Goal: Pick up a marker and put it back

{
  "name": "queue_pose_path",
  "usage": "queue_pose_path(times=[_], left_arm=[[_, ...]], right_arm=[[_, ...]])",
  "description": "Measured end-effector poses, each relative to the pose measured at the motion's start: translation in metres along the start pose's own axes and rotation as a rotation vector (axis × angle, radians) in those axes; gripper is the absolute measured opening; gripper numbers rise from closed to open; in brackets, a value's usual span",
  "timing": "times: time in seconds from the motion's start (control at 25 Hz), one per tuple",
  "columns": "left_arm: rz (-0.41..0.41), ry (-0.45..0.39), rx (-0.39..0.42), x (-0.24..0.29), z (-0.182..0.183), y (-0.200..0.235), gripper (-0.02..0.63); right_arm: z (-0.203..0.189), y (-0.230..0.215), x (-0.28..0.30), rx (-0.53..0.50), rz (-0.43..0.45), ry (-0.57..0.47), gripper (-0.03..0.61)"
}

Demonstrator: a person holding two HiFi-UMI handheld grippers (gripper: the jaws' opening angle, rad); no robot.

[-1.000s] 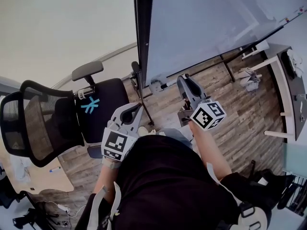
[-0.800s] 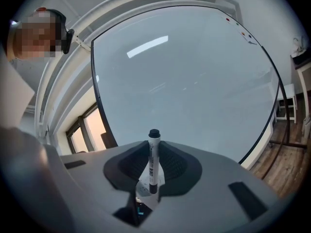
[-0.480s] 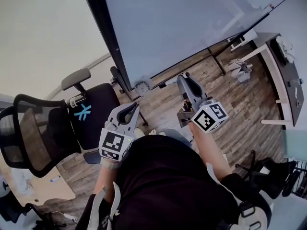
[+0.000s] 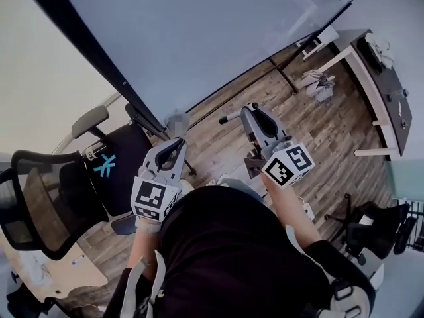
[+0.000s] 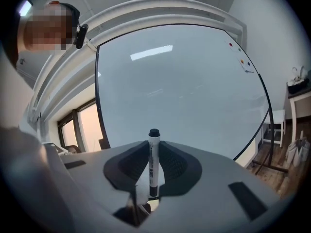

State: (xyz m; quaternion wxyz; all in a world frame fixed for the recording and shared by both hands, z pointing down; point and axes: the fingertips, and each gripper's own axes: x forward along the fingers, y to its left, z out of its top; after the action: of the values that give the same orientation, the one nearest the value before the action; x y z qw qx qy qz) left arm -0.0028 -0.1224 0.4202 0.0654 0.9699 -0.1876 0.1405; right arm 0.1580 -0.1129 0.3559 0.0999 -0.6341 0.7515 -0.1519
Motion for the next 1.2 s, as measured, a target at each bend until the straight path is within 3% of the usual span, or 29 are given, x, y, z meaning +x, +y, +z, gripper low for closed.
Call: queue_pose_path(times=[0.44, 0.88, 1.2], left_arm=[[-0.027, -0.022, -0.021, 0.022, 0.010, -0.010, 0.011], [-0.034, -0.025, -0.031, 0.036, 0.014, -0.019, 0.011], [-0.033, -0.016, -0.033, 0.040, 0.013, -0.025, 0.011]], right_arm=[[-0.004, -0.008, -0.027, -0.171, -0.033, 0.060, 0.077], [-0.021, -0.018, -0.053, -0.267, -0.067, 0.120, 0.077], [-0.034, -0.023, -0.064, -0.268, -0.074, 0.151, 0.076]])
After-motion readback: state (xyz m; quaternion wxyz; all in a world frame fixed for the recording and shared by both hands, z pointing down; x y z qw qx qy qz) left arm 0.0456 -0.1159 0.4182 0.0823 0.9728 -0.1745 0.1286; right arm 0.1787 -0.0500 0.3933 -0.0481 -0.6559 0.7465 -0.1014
